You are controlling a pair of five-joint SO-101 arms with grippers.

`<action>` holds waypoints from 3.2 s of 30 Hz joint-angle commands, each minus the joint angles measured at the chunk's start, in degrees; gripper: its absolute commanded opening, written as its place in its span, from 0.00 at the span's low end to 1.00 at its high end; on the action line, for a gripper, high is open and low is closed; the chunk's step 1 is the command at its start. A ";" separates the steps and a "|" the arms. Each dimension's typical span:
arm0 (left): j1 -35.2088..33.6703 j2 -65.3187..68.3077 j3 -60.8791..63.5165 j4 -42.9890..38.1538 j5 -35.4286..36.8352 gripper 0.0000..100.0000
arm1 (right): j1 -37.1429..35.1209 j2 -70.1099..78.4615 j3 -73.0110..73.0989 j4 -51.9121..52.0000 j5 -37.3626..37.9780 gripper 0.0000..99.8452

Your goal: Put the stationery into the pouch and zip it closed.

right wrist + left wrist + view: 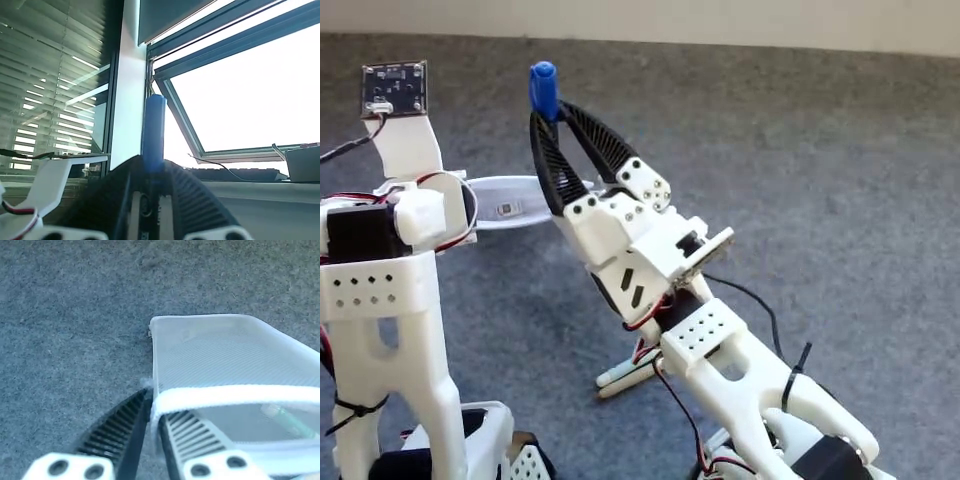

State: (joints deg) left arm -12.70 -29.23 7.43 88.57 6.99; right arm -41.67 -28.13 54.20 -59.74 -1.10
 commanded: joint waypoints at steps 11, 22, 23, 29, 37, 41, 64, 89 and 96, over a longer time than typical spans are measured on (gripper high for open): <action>0.22 0.66 0.22 -0.97 0.09 0.01 | -1.27 6.64 -3.30 -0.22 -0.44 0.01; 0.22 0.66 0.22 -0.79 0.09 0.01 | -1.36 6.46 6.64 -9.54 -0.26 0.01; 0.22 0.66 0.22 -0.79 0.09 0.01 | -1.36 6.02 7.34 -9.54 -0.18 0.00; 0.22 0.66 1.80 -1.14 0.00 0.01 | -1.45 4.18 11.82 -6.02 -0.18 0.00; 0.22 0.66 2.07 -1.14 0.00 0.01 | -1.45 -4.62 12.79 8.75 -0.35 0.01; 0.22 0.66 2.07 -1.14 0.00 0.01 | -2.15 -12.44 13.67 18.86 -0.44 0.04; 0.22 0.66 2.33 -1.23 0.18 0.01 | -7.25 -41.89 15.43 53.41 -0.53 0.11; -15.43 0.22 1.27 -2.37 2.73 0.01 | 7.43 -45.32 2.86 93.14 -0.35 0.11; -18.07 0.22 1.36 -2.81 2.73 0.01 | 7.78 -45.14 2.86 95.87 -0.09 0.11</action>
State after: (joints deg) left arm -28.00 -28.53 9.45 87.43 9.36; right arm -34.81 -72.97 59.74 35.30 -1.10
